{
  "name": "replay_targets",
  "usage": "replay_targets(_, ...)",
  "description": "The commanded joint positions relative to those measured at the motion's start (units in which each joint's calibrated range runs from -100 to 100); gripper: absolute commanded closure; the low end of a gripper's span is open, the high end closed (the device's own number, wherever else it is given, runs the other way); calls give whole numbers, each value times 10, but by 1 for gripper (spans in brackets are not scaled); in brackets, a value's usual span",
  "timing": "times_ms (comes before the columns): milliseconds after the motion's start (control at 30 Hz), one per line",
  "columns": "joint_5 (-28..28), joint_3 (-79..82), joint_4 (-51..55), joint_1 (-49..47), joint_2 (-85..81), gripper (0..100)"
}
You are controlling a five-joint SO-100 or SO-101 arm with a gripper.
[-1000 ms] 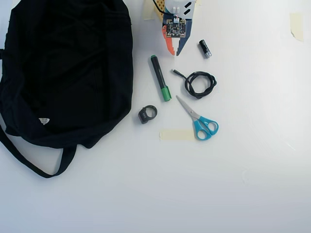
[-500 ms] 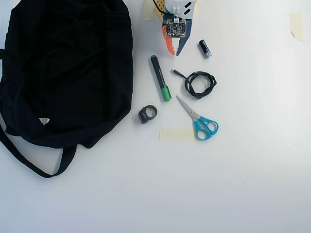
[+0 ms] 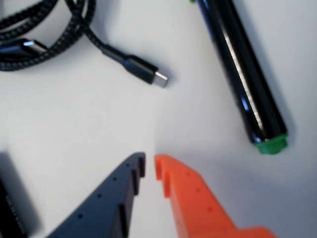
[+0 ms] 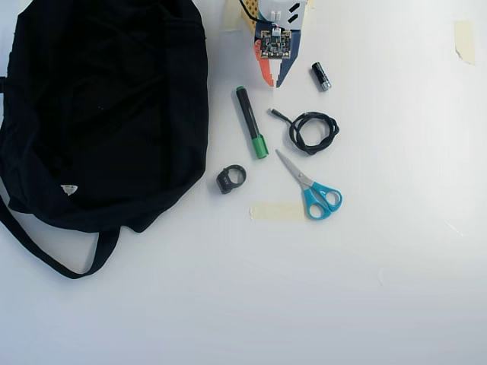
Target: Put the bike light into the black bag
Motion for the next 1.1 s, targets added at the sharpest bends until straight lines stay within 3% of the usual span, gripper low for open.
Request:
replay_targets(0,1,12,1,-3,-4,98)
replay_targets(200,1,-59,-117,-4,46,98)
replay_targets(533,-5,-188,-354,-41,266,98)
replay_targets(800,-4,-335,-619,-65,475,98)
replay_targets(1067,-3,-645,-639,-44,733,98)
